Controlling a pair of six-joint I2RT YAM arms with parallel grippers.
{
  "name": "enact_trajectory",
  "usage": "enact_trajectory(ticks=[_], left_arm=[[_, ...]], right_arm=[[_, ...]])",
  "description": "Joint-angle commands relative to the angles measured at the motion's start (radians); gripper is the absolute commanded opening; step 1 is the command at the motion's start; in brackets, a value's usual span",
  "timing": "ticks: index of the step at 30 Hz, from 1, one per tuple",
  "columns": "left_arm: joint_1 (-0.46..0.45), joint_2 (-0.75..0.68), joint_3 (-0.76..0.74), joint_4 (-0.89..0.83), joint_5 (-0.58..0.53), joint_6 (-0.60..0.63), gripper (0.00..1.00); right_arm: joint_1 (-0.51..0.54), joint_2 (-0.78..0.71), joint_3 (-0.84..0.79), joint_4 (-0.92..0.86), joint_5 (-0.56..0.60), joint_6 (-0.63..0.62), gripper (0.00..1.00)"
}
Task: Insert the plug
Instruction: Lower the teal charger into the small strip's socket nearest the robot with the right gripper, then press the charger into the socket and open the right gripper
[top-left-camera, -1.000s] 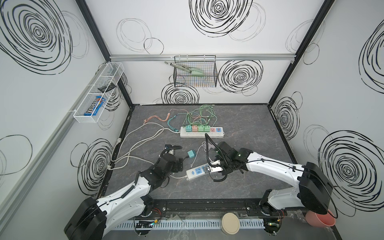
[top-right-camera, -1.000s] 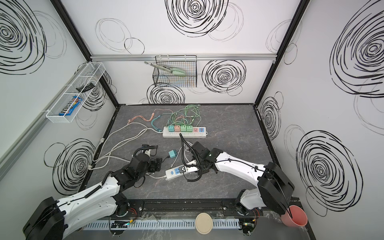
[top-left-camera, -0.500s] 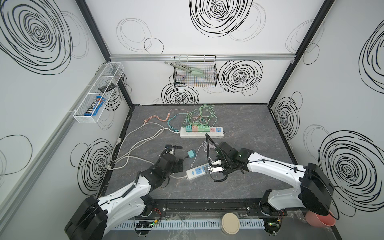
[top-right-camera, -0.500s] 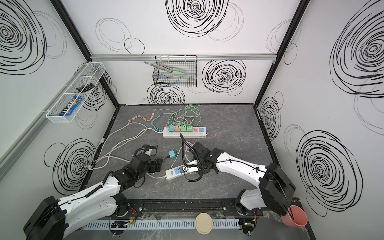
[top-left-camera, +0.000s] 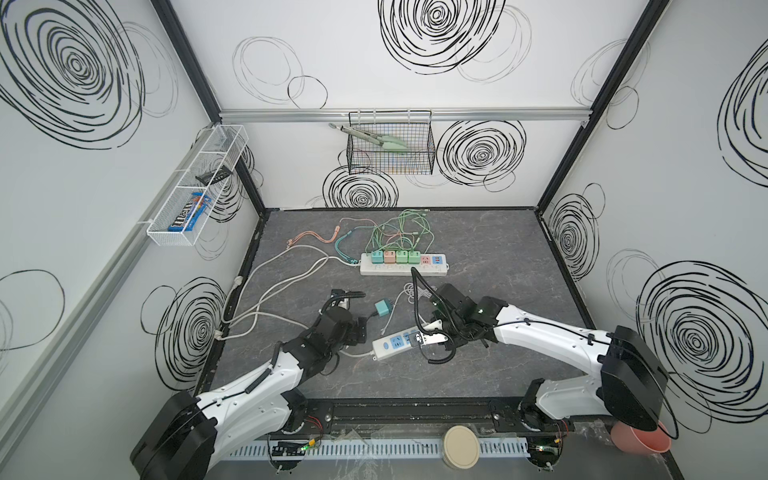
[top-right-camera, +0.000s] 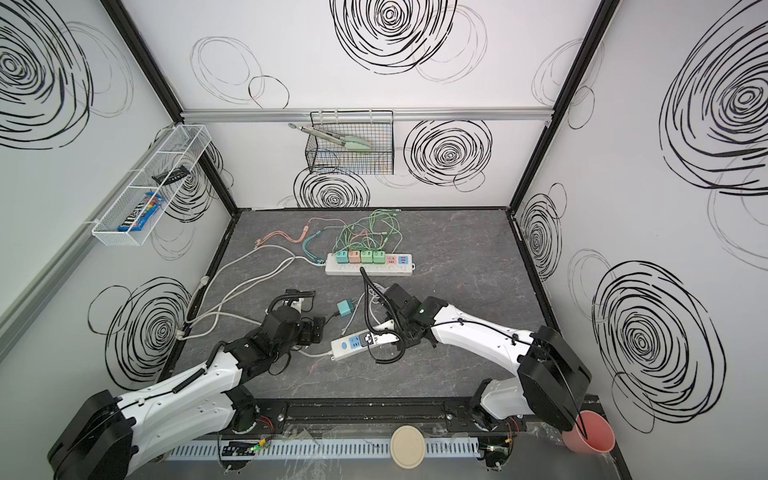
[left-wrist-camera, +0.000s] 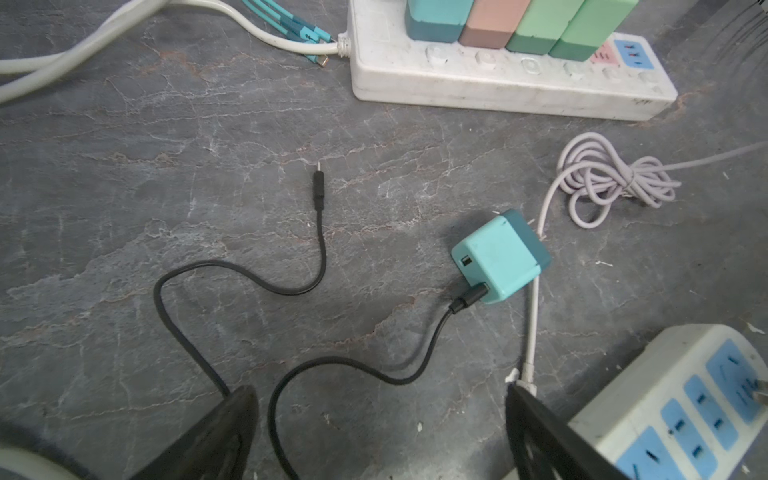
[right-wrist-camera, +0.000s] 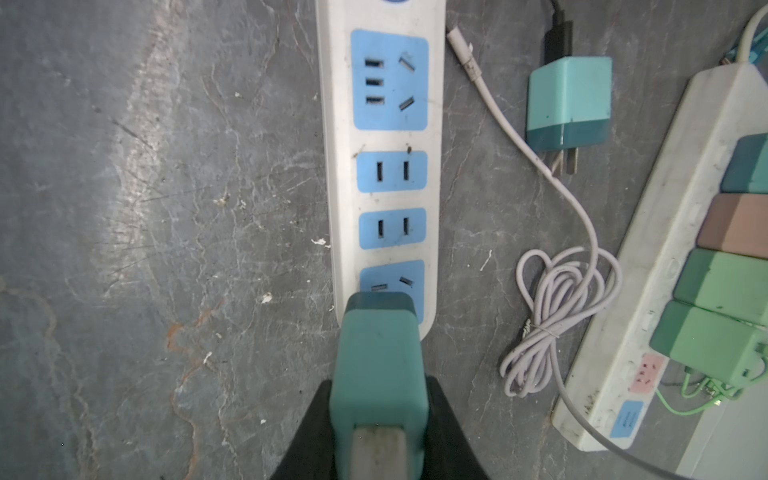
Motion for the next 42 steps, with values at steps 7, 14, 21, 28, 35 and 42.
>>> enact_trajectory(ticks=[7,14,21,28,35,42], left_arm=[[0.011,0.019,-0.008,0.040,0.008,0.004,0.96],[0.013,0.013,-0.006,0.040,0.015,0.006,0.96],[0.011,0.018,0.015,0.032,0.018,0.009,0.96],[0.011,0.022,0.021,0.023,0.009,0.004,0.96],[0.010,-0.010,0.039,0.014,0.009,-0.002,0.96],[0.010,0.017,0.112,0.000,0.011,0.022,0.96]], right_arm=[[0.010,0.018,-0.010,-0.066,-0.072,-0.010,0.00],[0.024,0.125,0.067,-0.202,-0.020,0.038,0.00],[0.020,0.326,0.180,-0.295,-0.021,0.105,0.00],[-0.021,0.441,0.175,-0.190,-0.057,0.063,0.00],[-0.004,0.360,0.215,-0.342,-0.091,0.161,0.00],[0.023,0.317,0.257,-0.451,0.019,0.268,0.11]])
